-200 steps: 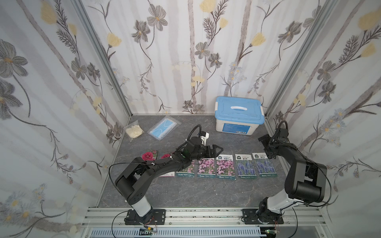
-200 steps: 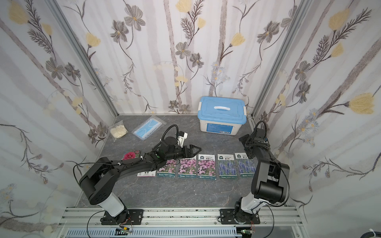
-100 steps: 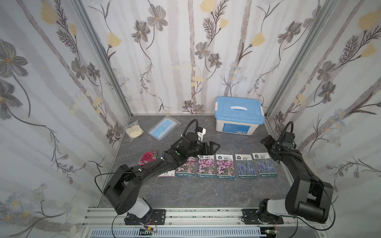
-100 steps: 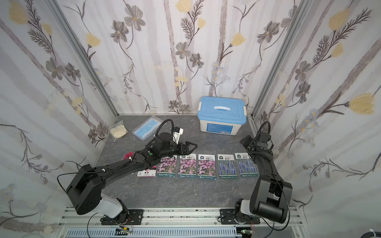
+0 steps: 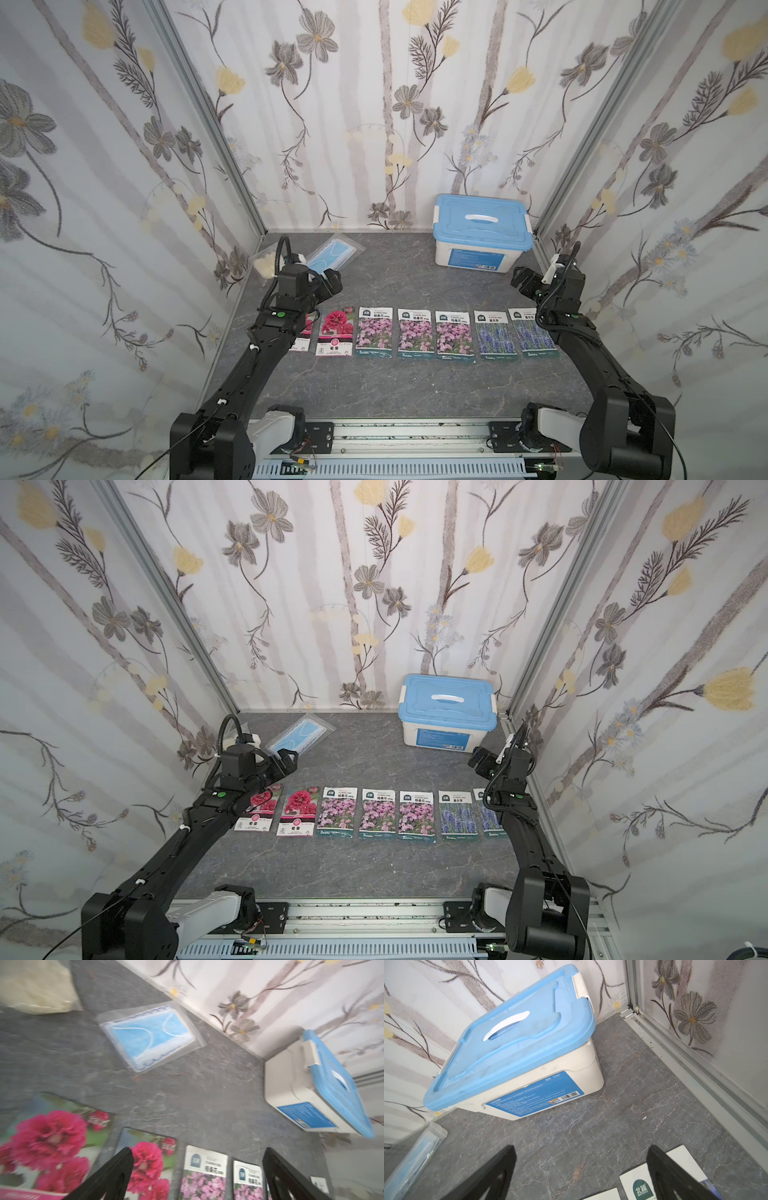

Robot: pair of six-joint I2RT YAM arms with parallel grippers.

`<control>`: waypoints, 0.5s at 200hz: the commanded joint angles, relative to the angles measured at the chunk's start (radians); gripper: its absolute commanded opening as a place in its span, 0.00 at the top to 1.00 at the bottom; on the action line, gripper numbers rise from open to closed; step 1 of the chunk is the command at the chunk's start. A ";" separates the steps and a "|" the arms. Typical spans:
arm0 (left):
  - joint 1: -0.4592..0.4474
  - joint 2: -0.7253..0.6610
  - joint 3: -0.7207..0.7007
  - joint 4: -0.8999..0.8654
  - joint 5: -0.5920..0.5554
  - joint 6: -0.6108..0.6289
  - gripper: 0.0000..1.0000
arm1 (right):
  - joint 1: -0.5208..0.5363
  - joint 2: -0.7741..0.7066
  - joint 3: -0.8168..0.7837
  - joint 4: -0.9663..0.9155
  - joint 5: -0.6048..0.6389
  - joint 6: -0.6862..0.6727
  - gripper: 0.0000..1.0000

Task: Arrange the seed packets in a row
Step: Reset both arms

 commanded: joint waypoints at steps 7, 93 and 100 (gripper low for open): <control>0.047 -0.027 -0.052 0.003 -0.302 0.125 0.00 | -0.015 0.062 -0.081 0.331 -0.006 -0.051 0.00; 0.083 0.349 -0.101 0.355 -0.240 0.374 0.00 | -0.001 0.085 -0.181 0.510 0.020 -0.183 0.00; 0.085 0.360 -0.112 0.378 -0.233 0.390 0.00 | -0.001 0.094 -0.200 0.541 0.024 -0.180 0.00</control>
